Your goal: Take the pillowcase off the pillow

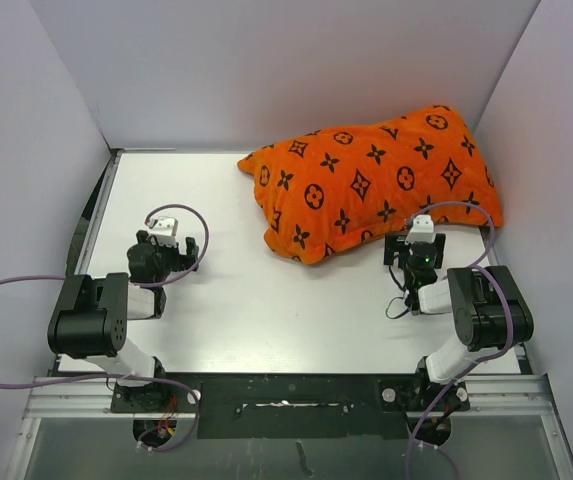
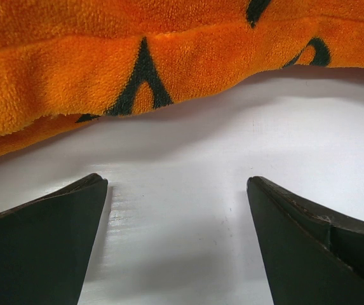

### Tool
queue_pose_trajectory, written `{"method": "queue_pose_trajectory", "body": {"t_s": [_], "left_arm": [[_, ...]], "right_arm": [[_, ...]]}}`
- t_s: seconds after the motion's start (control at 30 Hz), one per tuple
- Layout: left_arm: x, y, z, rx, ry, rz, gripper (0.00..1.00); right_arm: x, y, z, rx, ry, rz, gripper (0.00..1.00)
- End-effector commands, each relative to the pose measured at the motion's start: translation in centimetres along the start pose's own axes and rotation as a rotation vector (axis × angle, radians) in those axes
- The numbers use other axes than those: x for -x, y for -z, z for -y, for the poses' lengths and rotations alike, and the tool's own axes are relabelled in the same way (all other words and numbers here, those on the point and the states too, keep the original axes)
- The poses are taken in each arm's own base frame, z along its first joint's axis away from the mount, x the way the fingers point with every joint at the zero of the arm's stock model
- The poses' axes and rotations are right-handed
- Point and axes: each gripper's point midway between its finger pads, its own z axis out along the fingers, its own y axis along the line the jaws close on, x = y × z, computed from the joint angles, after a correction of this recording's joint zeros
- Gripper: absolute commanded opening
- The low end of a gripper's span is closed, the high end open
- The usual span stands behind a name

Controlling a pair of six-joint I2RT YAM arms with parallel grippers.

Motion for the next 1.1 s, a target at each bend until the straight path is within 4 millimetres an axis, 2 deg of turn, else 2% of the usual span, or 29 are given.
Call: {"method": "queue_pose_trajectory", "body": {"t_s": [0.0,0.43,0.53,0.63,0.73,0.77,0.8,0.87,0.97,1.0,1.07], "left_arm": [[0.8,-0.4,-0.1,-0.006,-0.003,0.032,0.98],[1.1,-0.3,-0.1,-0.019,-0.005,0.041,0.98],[4.0,0.5,0.1,-0.087,0.031,0.035,0.98],[9.6,1.5,0.2,-0.127,0.002,-0.007,0.98],[14.2,3.3,2.2,-0.281,-0.025,-0.073,0.98],[14.7,4.3,3.2,-0.337,-0.022,-0.122,0.98],[16.4,4.9,3.8,-0.385,-0.044,-0.113,0.98],[17.4,6.8,5.9,-0.503,-0.04,-0.164,0.98],[17.9,8.3,8.8,-0.63,-0.075,-0.195,0.98],[17.4,8.5,10.3,-0.666,-0.096,-0.214,0.98],[16.1,8.0,12.4,-0.686,-0.138,-0.253,0.98]], "right_arm": [[1.8,-0.4,-0.3,0.007,-0.015,0.066,0.98],[1.8,-0.4,-0.2,0.006,-0.015,0.066,0.98],[1.8,-0.4,-0.3,0.007,-0.015,0.066,0.98],[1.8,-0.4,-0.3,0.007,-0.015,0.065,0.98],[1.8,-0.4,-0.3,0.008,-0.015,0.066,0.98],[1.8,-0.4,-0.3,0.01,-0.021,0.067,0.98],[1.8,-0.4,-0.3,0.012,-0.026,0.066,0.98],[2.2,-0.3,-0.2,0.006,-0.018,0.077,0.98],[4.6,0.5,-0.2,-0.019,0.016,0.06,0.98],[5.2,0.9,0.8,-0.075,0.01,0.024,0.98],[7.6,2.5,2.7,-0.172,-0.116,0.014,0.98]]}}
